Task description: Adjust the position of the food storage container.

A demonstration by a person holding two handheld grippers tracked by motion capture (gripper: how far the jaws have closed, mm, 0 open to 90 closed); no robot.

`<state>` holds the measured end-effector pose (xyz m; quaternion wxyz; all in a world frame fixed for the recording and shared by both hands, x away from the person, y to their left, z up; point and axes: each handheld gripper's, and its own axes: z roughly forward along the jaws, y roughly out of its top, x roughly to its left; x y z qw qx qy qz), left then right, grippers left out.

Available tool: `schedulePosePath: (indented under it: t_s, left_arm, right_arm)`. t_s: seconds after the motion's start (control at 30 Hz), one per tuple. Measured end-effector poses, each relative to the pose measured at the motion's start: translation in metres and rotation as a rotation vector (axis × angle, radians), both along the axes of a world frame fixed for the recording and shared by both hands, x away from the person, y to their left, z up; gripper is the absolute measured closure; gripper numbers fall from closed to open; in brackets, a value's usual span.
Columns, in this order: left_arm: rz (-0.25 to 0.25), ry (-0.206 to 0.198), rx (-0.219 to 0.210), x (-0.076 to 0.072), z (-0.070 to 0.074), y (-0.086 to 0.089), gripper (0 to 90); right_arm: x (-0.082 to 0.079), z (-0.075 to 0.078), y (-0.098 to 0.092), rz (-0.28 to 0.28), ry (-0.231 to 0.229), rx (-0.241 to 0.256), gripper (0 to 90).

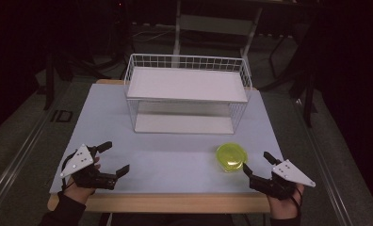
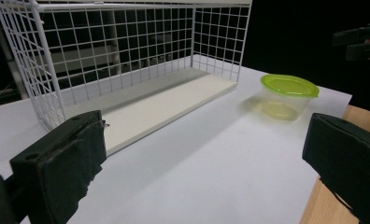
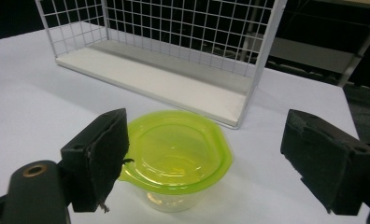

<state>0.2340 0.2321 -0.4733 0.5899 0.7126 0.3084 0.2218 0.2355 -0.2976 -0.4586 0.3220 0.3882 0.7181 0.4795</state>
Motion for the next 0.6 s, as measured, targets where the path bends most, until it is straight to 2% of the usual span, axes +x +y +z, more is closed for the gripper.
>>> schedulePosePath:
  t_s: [0.13,0.27,0.37,0.47,0.6]
  left_arm:
    - [-0.01,-0.001,-0.006,-0.001,0.0,-0.002,0.2]
    - [-0.01,-0.002,-0.012,-0.001,0.0,-0.003,0.2]
    - [-0.008,0.0,-0.01,-0.001,0.0,-0.003,0.2]
    - [-0.011,0.001,-0.02,0.0,0.0,-0.003,0.2]
    - [-0.014,0.0,-0.02,-0.001,0.0,-0.003,0.2]
  right_arm:
    - [-0.002,0.005,0.001,0.024,0.009,-0.01,13.6]
    - [-0.002,0.011,-0.003,0.057,-0.005,-0.025,13.0]
    - [0.002,0.016,-0.007,0.041,-0.016,-0.091,12.5]
    - [0.006,0.019,-0.013,0.039,0.003,-0.076,12.3]
    - [0.012,0.021,-0.018,0.028,0.066,-0.045,10.9]
